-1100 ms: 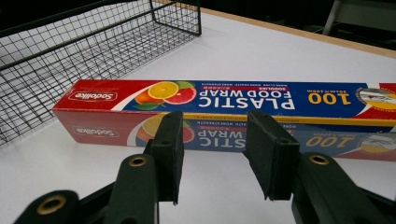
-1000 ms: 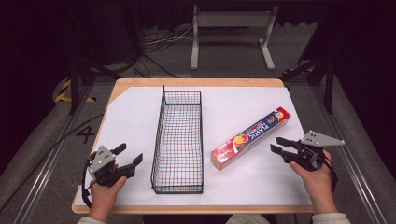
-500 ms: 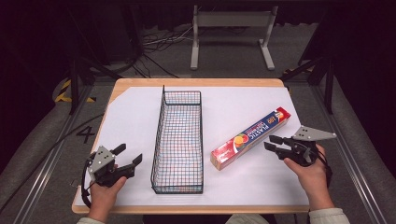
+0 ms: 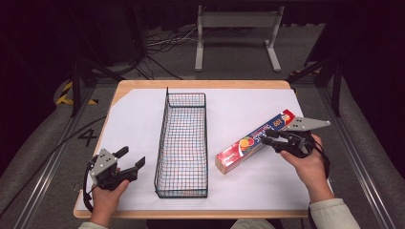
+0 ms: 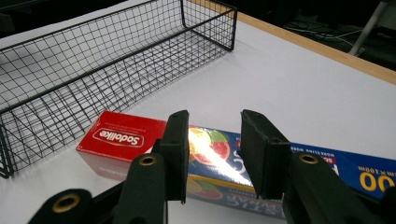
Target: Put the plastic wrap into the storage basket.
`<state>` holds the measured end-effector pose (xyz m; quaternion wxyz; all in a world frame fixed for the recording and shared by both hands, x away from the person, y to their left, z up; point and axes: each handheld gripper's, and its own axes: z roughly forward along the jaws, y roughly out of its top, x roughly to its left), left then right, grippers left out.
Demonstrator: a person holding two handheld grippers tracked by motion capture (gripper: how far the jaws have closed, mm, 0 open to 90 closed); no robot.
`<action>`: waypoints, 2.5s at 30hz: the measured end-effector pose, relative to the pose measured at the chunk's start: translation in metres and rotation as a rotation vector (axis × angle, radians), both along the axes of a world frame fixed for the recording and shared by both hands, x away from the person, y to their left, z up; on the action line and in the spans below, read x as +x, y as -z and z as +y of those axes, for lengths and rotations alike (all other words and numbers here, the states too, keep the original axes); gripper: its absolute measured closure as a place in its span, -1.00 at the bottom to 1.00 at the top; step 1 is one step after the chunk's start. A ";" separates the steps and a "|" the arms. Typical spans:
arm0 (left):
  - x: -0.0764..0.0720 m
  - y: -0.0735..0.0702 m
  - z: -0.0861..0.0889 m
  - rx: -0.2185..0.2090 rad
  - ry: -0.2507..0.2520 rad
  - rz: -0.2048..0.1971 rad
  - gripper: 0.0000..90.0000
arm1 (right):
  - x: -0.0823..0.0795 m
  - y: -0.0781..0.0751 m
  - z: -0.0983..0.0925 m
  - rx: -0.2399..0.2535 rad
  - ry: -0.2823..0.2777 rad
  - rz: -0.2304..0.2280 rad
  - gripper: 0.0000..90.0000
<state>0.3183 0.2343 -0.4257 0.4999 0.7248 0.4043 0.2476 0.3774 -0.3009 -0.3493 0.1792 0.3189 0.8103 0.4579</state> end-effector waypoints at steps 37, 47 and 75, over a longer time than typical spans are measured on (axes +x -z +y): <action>-0.013 0.001 0.010 0.027 -0.021 0.012 -0.42 | 0.053 -0.006 0.071 -0.107 -0.122 0.098 0.79; -0.015 0.001 0.013 0.028 -0.033 0.011 -0.42 | 0.066 0.004 0.089 -0.141 -0.132 0.141 0.82; -0.012 0.002 0.012 0.028 -0.027 0.011 -0.42 | 0.076 0.043 0.130 -0.284 -0.175 0.312 1.00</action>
